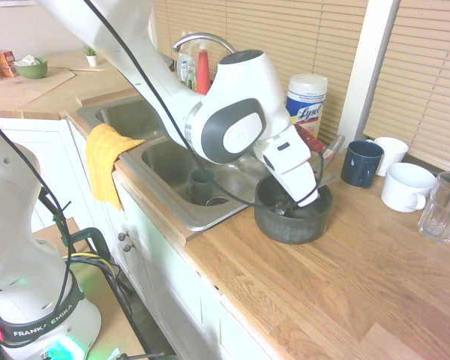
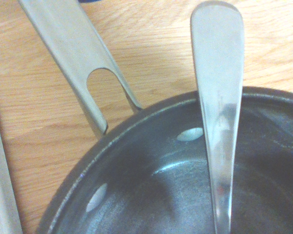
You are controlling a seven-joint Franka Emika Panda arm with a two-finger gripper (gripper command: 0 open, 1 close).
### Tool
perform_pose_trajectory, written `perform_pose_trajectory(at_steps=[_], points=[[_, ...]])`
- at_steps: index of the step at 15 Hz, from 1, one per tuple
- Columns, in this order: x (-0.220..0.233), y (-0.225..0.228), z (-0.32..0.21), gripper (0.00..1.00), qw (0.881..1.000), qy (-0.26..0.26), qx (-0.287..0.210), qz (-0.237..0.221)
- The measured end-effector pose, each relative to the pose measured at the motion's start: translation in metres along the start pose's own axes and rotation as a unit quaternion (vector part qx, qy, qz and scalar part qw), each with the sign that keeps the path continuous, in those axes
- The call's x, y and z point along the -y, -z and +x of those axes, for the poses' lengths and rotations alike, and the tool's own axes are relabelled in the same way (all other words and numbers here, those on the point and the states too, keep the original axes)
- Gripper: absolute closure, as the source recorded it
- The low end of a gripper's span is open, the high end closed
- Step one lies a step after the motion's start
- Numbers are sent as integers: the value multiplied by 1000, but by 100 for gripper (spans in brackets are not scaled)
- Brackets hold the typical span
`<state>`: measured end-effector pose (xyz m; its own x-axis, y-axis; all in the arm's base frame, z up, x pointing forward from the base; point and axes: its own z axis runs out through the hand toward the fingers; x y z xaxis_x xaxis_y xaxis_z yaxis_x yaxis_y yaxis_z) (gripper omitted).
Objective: Put the spoon into the sink
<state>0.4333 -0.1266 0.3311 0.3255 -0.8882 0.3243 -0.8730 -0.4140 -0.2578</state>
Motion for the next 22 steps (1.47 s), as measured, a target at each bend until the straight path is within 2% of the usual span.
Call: perform_pose_trajectory(at_steps=[5, 10, 13, 16, 18, 22], points=[[-4, 10, 11, 100, 1000, -16, -16, 4], [9, 91, 9, 100, 997, -12, -64, 43], [49, 156, -37, 100, 993, 38, -92, 58], [117, 197, -131, 100, 985, 115, -118, 54], [148, 179, -181, 100, 979, 162, -115, 31], [167, 92, -242, 100, 969, 233, -62, -48]])
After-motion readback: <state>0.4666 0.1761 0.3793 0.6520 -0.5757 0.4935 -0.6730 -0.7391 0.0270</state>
